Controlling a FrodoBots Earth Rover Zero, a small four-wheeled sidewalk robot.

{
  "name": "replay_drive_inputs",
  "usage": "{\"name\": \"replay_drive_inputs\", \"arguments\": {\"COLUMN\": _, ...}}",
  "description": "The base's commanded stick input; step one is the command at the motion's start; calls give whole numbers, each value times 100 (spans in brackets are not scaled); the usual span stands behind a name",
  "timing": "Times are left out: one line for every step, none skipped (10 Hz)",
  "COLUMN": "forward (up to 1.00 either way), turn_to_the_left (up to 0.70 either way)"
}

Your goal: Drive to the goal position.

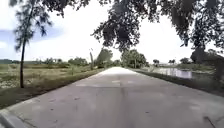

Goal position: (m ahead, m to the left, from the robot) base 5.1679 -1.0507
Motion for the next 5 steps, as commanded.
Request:
{"name": "replay_drive_inputs", "arguments": {"forward": 85, "turn_to_the_left": 0}}
{"name": "replay_drive_inputs", "arguments": {"forward": 85, "turn_to_the_left": 0}}
{"name": "replay_drive_inputs", "arguments": {"forward": 85, "turn_to_the_left": 0}}
{"name": "replay_drive_inputs", "arguments": {"forward": 85, "turn_to_the_left": -7}}
{"name": "replay_drive_inputs", "arguments": {"forward": 85, "turn_to_the_left": -19}}
